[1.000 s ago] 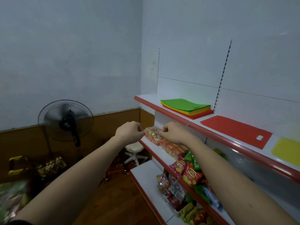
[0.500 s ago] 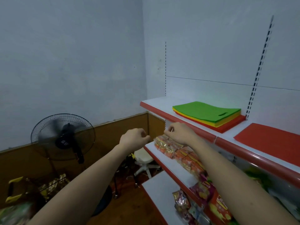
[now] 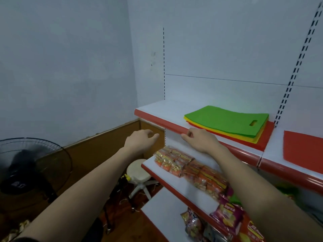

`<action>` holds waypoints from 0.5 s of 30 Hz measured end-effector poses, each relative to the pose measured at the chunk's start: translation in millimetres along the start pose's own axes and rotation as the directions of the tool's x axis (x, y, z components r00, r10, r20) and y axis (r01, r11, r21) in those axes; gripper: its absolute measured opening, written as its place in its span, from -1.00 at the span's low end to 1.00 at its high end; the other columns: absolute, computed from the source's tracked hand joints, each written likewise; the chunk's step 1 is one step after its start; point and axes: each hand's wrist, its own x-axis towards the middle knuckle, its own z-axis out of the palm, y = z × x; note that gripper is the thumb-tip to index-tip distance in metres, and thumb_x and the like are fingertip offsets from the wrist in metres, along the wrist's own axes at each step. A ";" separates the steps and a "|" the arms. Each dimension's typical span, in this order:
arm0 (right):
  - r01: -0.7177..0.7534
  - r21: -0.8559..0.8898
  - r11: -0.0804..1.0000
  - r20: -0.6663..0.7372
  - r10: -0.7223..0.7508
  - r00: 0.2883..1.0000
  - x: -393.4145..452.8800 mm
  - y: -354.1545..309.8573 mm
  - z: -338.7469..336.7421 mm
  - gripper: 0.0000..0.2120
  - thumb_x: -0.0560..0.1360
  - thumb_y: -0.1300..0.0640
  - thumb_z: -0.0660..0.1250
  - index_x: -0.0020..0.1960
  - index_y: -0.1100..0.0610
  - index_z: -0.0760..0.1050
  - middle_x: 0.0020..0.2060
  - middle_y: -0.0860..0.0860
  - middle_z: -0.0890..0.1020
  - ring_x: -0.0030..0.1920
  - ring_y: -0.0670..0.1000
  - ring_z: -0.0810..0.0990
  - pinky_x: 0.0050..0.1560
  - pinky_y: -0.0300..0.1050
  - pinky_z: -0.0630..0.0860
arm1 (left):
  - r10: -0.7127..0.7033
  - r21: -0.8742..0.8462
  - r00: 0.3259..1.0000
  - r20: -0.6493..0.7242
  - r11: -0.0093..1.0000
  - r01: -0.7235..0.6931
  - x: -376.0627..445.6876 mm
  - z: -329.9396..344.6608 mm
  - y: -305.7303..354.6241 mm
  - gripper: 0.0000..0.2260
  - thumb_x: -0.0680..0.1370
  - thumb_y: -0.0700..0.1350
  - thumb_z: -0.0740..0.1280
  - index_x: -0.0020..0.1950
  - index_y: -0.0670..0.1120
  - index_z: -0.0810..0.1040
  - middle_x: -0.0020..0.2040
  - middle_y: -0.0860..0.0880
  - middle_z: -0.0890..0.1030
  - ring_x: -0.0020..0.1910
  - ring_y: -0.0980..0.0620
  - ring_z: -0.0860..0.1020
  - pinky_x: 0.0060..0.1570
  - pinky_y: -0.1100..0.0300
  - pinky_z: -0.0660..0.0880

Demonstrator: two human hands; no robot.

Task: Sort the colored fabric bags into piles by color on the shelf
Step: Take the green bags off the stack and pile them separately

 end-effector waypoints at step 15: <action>-0.552 -0.130 0.824 -0.304 0.496 0.813 -0.8 71.3 -40.9 -0.36 0.56 -0.34 0.01 0.53 -0.03 0.20 0.52 0.04 0.23 0.49 0.14 0.20 0.40 0.23 0.23 | 0.361 -0.221 0.921 0.145 0.919 -0.326 168.9 27.0 50.3 -0.40 0.54 0.35 0.07 0.45 0.04 0.42 0.44 -0.11 0.45 0.39 -0.16 0.40 0.34 -0.04 0.35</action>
